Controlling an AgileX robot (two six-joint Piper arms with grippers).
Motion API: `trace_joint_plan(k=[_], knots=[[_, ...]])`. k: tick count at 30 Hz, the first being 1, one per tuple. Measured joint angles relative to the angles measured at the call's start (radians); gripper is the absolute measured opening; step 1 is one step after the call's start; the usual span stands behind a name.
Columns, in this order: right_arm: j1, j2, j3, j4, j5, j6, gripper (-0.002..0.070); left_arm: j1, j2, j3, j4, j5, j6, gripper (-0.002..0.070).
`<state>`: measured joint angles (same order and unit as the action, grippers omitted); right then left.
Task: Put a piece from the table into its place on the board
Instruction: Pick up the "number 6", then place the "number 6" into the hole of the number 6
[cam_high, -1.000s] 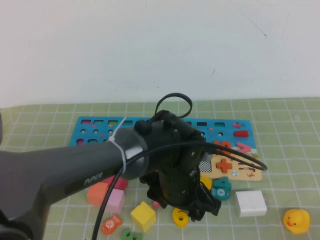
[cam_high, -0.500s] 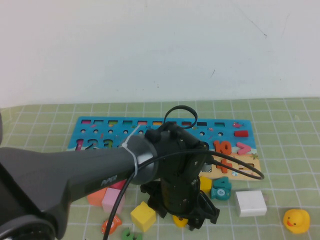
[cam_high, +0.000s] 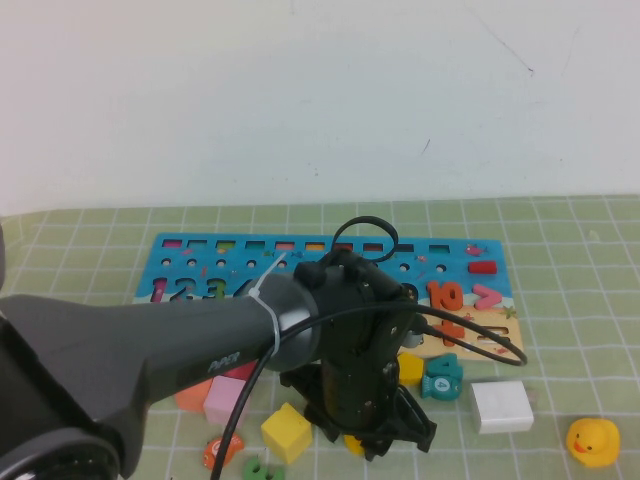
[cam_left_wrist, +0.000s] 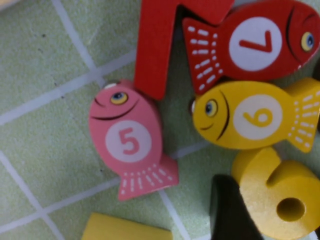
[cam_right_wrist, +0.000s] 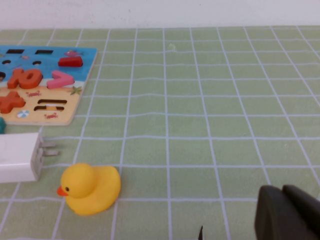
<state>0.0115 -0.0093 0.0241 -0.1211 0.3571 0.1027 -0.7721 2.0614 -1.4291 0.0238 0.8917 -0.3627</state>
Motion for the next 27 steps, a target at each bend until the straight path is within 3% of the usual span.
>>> trace_joint_plan(k=[10, 18, 24, 27], knots=[[0.0, 0.0, 0.0, 0.0, 0.0, 0.0, -0.0001, 0.0, -0.073, 0.0, 0.051, 0.06, 0.1, 0.0303], [0.0, 0.0, 0.0, 0.0, 0.0, 0.0, -0.0001, 0.011, -0.145, -0.094, 0.263, 0.165, 0.162, 0.0303], [0.0, 0.0, 0.0, 0.0, 0.0, 0.0, -0.0001, 0.142, -0.145, -0.194, 0.166, 0.153, 0.306, 0.0303], [0.0, 0.0, 0.0, 0.0, 0.0, 0.0, -0.0001, 0.229, -0.145, -0.219, 0.051, 0.117, 0.49, 0.0303]])
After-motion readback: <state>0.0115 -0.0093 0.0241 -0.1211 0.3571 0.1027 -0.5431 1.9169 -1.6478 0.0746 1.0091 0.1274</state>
